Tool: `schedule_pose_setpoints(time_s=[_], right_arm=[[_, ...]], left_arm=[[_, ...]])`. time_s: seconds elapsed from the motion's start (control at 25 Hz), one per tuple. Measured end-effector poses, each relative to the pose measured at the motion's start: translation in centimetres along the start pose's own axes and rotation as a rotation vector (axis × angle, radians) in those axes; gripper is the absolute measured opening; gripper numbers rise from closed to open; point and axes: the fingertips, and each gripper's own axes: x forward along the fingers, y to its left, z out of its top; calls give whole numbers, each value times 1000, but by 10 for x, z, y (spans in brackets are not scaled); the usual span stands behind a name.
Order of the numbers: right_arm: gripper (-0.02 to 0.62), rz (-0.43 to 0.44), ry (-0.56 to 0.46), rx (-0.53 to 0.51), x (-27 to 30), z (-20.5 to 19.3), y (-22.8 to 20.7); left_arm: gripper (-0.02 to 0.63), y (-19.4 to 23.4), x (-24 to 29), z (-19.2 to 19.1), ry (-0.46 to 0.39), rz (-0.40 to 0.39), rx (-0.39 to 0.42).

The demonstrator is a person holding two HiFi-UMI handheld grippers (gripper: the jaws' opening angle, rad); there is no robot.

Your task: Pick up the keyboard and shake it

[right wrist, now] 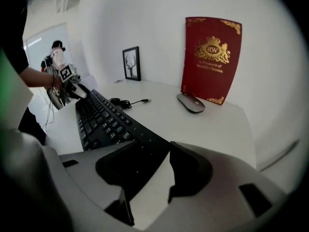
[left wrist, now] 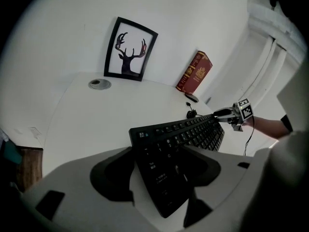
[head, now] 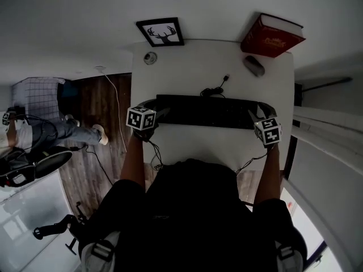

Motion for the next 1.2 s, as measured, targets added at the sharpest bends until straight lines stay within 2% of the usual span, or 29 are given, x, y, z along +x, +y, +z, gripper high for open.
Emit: schedule_pose_setpoints(time_s=[0.04, 0.12, 0.2, 0.24, 0.4, 0.6, 0.72, 0.92, 1.08, 1.2], right_arm=[[211, -16, 20, -59, 1, 1, 5], [151, -45, 77, -207, 1, 2, 16], [116, -77, 121, -321, 2, 4, 23], [107, -88, 125, -345, 1, 5, 27], [92, -82, 40, -338, -3, 29, 58], [57, -26, -50, -432, -8, 61, 124], [44, 14, -89, -469, -12, 75, 167], [27, 49, -158, -530, -24, 93, 220], [21, 65, -201, -480, -40, 94, 246], [21, 37, -224, -430, -51, 89, 256]], left_arm=[[285, 4, -3, 1, -11, 35, 12], [279, 13, -11, 6, -27, 119, 64], [259, 11, -17, 13, -31, 154, 128], [248, 6, -18, 15, -28, 157, 163], [185, -22, -22, 15, -21, 204, 316], [81, -71, -23, 14, -65, 211, 425], [11, -99, -28, 13, -119, 200, 445], [3, -140, -36, 7, -168, 148, 495], [3, -152, -51, -8, -208, 142, 472], [3, -158, -64, -16, -250, 157, 472]])
